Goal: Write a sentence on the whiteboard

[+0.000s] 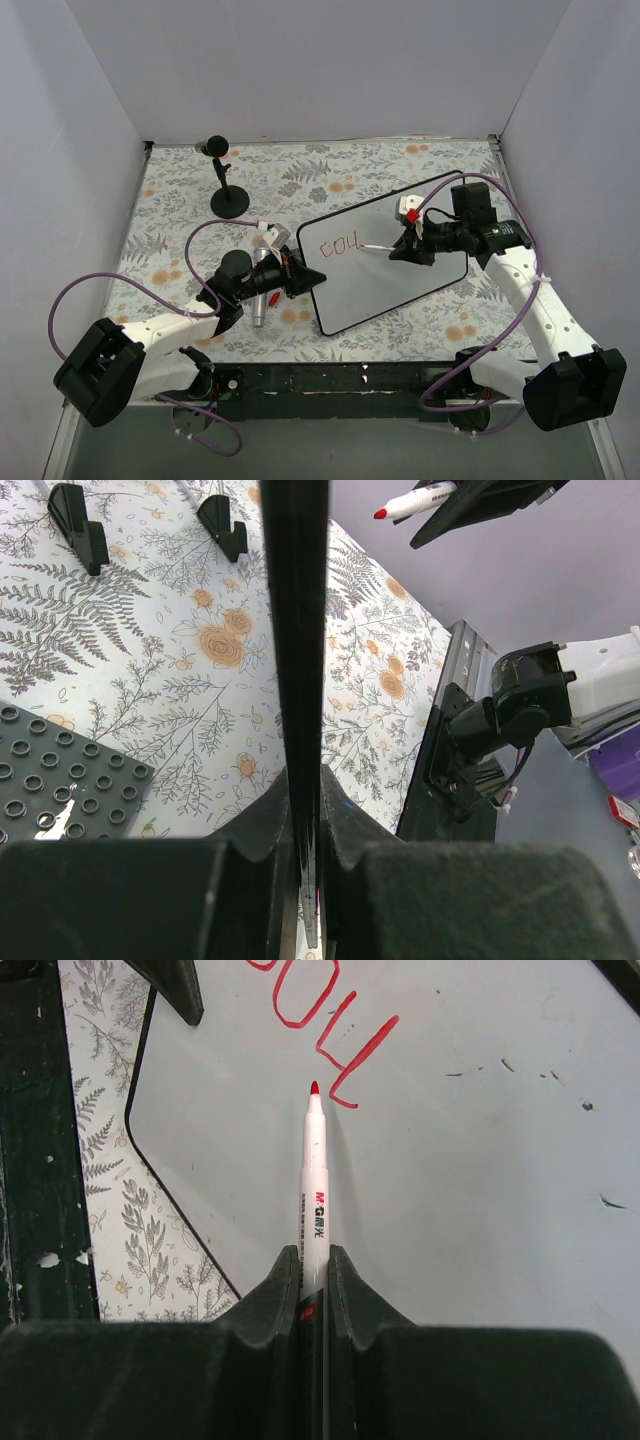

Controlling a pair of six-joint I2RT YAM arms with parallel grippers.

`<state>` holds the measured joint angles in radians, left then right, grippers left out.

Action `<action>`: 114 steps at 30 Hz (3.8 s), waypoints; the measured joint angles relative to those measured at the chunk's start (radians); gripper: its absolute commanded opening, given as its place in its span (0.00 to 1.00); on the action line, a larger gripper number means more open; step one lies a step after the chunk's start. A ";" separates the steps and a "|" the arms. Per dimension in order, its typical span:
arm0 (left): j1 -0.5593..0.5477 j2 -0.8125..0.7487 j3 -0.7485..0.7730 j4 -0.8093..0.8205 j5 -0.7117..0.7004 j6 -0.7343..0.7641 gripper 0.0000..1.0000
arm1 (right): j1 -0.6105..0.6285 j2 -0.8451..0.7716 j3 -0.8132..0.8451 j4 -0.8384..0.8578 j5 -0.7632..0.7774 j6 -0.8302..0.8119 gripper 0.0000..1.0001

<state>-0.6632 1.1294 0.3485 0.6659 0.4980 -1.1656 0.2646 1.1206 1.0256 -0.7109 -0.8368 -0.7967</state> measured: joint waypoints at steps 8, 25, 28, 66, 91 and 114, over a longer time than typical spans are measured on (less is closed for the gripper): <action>0.000 0.000 0.000 0.000 -0.001 -0.002 0.00 | 0.016 0.023 0.000 -0.030 -0.011 -0.037 0.01; 0.000 0.000 0.000 0.000 -0.001 -0.003 0.00 | 0.024 0.029 0.026 -0.040 -0.002 -0.045 0.01; 0.000 0.000 0.000 0.000 -0.001 -0.003 0.00 | 0.024 0.029 0.026 -0.040 0.000 -0.045 0.01; 0.000 0.000 -0.009 0.013 -0.001 -0.003 0.00 | 0.024 0.029 0.026 -0.044 -0.059 -0.073 0.01; 0.000 -0.008 -0.009 0.003 -0.002 -0.002 0.00 | 0.024 0.034 0.085 -0.072 -0.040 -0.068 0.01; 0.000 -0.011 -0.009 -0.003 -0.003 -0.003 0.00 | 0.024 0.034 0.085 -0.041 -0.002 0.028 0.01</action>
<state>-0.6632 1.1179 0.3393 0.6628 0.4953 -1.1683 0.2886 1.1542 1.1110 -0.7517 -0.8387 -0.7689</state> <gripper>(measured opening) 0.051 0.156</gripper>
